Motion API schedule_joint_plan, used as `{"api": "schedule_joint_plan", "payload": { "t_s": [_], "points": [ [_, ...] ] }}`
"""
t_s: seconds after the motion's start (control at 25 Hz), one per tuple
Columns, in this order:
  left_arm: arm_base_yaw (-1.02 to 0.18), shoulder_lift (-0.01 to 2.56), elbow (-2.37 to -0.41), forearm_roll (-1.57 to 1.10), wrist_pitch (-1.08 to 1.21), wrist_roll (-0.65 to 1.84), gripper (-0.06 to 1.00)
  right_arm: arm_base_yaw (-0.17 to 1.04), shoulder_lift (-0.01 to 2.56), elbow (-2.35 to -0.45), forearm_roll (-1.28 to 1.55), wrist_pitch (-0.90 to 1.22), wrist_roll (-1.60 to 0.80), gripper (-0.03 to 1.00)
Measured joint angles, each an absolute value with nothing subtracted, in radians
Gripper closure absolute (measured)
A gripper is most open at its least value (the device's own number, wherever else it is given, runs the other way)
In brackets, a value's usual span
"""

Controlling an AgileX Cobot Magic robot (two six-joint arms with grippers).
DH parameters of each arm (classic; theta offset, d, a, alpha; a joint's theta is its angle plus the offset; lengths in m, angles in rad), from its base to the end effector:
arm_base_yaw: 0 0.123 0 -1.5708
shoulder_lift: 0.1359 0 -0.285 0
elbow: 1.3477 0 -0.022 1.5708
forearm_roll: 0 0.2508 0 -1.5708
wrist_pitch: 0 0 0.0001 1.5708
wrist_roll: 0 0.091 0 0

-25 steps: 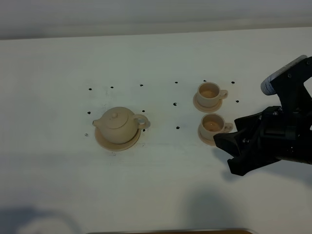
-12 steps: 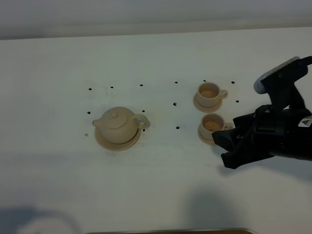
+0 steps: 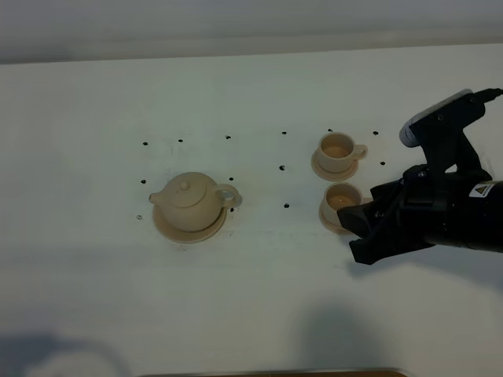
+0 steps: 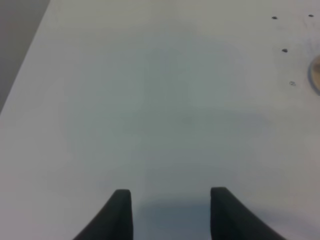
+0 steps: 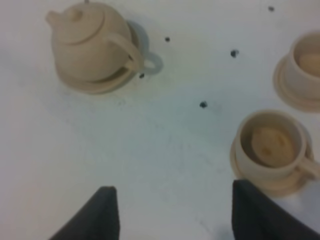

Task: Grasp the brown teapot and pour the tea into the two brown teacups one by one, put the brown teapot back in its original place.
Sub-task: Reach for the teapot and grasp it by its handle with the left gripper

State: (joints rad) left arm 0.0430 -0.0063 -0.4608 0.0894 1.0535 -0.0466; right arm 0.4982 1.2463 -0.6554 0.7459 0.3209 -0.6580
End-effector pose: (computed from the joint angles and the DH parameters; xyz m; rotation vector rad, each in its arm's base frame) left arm -0.0016 0.0070 0.2672 -0.0946 2.0662 0.1054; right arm 0.2034 0.1329 0.2410 -0.6178 2.2701 0.5298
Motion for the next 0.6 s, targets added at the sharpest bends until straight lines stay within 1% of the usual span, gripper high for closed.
{"api": "schedule_joint_plan", "payload": {
  "t_s": [0.12, 0.24, 0.48, 0.6],
  "points": [
    [0.043, -0.006, -0.461, 0.089, 1.054, -0.044, 0.59, 0.497, 1.246, -0.674, 0.730, 0.329, -0.658, 0.47],
    [0.043, -0.006, -0.461, 0.090, 1.054, -0.044, 0.59, 0.463, 1.240, -0.688, 0.710, 0.376, -0.627, 0.48],
    [0.043, -0.006, -0.461, 0.092, 1.054, -0.044, 0.59, 0.299, 1.129, -0.694, 0.568, 0.464, -0.468, 0.49],
    [0.043, -0.006, -0.461, 0.092, 1.054, -0.044, 0.59, 0.266, 1.043, -0.694, 0.444, 0.524, -0.362, 0.49]
  ]
}}
